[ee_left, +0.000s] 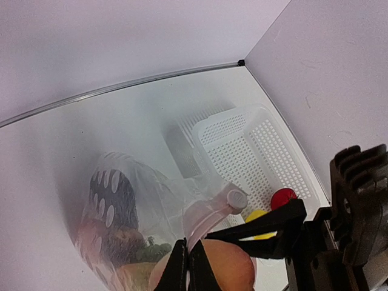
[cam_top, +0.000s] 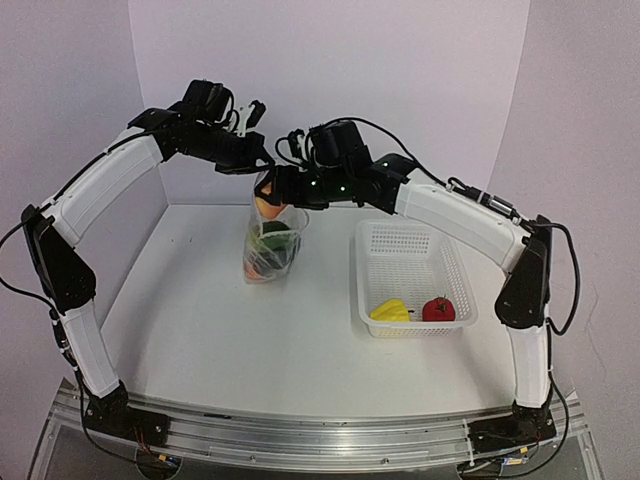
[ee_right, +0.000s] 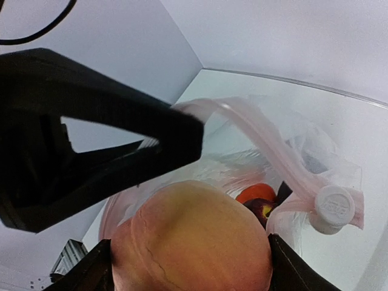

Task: Place the food in the zip-top bag and seal the zipper
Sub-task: Place the fake fruit in the zipper food storage bag, then pick up the fake vegetable from the bin, then place the fake vegetable in the zipper food storage bag, then pick up the fake vegetable from the bin, then place the fake vegetable in the zipper food storage bag.

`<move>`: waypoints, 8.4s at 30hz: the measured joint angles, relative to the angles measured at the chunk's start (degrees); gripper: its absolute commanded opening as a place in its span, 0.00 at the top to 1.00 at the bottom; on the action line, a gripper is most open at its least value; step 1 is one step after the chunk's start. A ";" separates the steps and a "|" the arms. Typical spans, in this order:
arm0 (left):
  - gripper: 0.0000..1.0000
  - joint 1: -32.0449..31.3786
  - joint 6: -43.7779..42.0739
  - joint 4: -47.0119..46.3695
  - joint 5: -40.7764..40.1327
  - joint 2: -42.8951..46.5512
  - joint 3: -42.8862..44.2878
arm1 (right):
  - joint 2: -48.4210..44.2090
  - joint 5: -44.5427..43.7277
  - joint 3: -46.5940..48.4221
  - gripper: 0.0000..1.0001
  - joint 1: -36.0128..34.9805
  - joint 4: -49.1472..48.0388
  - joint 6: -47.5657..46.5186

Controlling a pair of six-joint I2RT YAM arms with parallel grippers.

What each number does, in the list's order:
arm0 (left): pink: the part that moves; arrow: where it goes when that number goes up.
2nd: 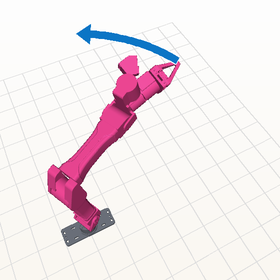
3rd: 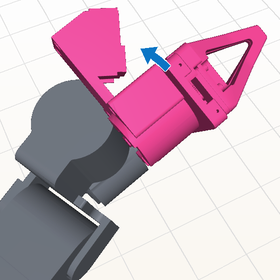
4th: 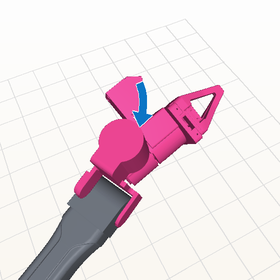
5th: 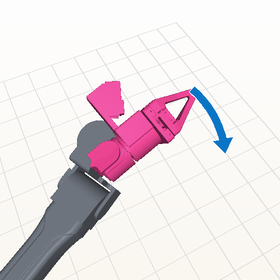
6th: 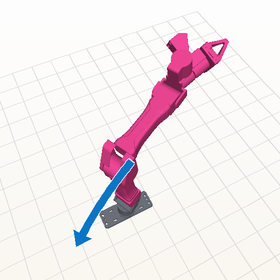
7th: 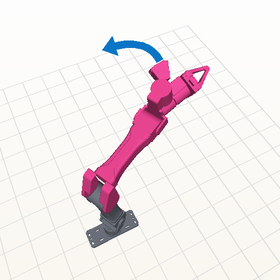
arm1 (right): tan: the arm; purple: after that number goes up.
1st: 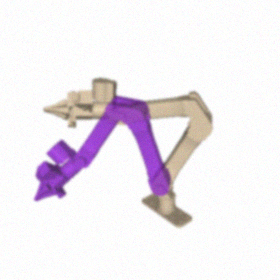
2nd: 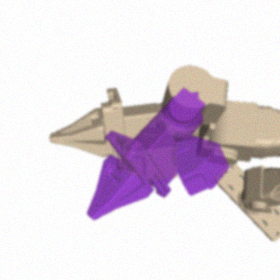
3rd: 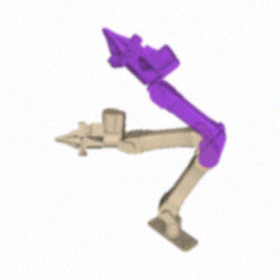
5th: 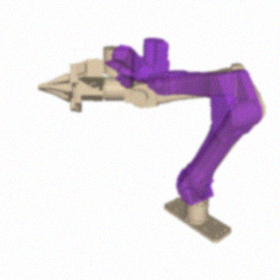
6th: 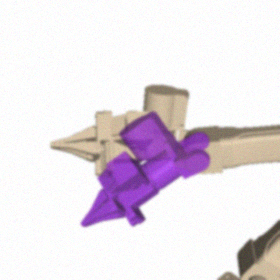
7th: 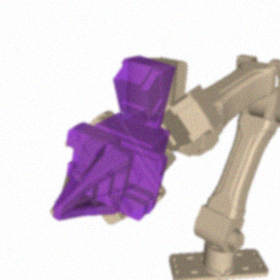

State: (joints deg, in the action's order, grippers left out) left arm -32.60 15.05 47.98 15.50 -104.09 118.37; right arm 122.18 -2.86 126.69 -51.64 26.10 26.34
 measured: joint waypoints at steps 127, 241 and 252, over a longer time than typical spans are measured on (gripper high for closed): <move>1.00 0.00 -0.19 -0.08 1.91 0.00 -0.82 | 0.46 0.17 6.88 1.00 -1.53 17.87 -11.90; 1.00 -0.22 1.46 -0.02 -1.56 0.09 -1.62 | -9.08 12.89 -5.66 0.97 0.78 -1.10 6.78; 1.00 -0.22 1.44 -0.02 0.24 0.09 -1.60 | -2.94 9.16 -6.42 0.44 0.41 -0.48 6.81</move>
State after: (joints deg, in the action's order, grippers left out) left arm -32.82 16.49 47.97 15.73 -104.01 116.77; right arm 119.24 6.29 120.27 -51.23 25.62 33.15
